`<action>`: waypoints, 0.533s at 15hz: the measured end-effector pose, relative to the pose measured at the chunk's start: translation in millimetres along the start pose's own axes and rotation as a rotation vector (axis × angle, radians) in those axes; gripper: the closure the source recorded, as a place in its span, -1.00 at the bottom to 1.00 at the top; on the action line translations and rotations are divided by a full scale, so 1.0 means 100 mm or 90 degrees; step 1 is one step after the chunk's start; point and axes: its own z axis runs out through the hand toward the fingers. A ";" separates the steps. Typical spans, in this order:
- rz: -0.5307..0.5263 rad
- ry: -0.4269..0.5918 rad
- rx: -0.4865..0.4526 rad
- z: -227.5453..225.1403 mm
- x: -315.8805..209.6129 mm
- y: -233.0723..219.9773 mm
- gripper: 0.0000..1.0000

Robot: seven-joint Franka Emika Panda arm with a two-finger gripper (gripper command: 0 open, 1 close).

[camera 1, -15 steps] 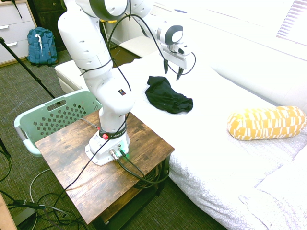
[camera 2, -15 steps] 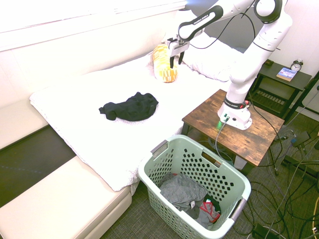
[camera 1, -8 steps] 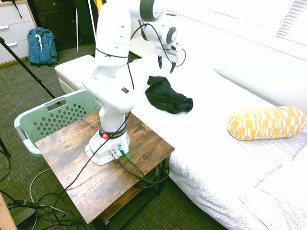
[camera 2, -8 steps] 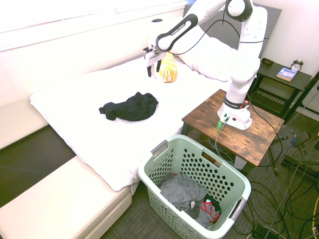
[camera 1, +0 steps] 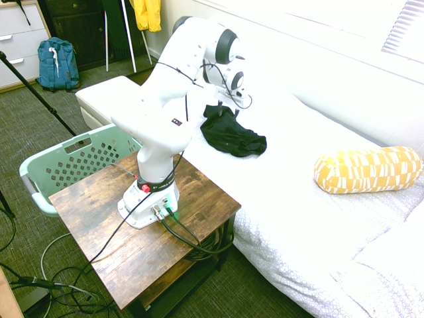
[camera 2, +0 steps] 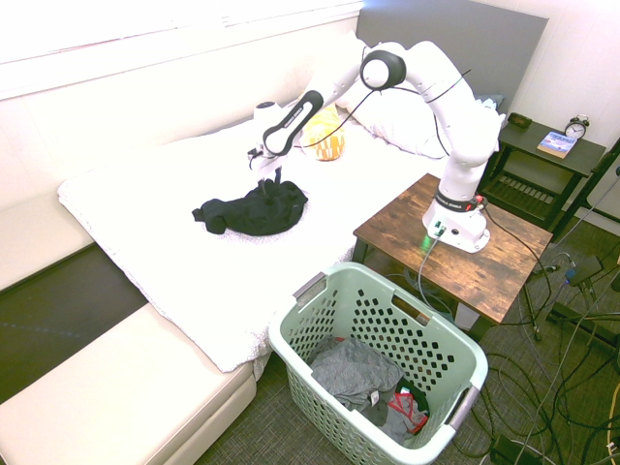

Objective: Put my clothes in the laundry bag

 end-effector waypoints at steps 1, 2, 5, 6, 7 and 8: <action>-0.002 -0.002 -0.011 0.28 0.10 0.03 -1.00; -0.004 -0.004 -0.023 0.58 0.17 0.08 -1.00; -0.004 -0.013 -0.051 1.21 0.27 0.09 -1.00; -0.006 -0.024 -0.059 1.24 0.27 0.02 -1.00; -0.009 -0.037 -0.064 1.24 0.24 -0.07 1.00; -0.014 -0.048 -0.065 1.26 0.20 -0.17 1.00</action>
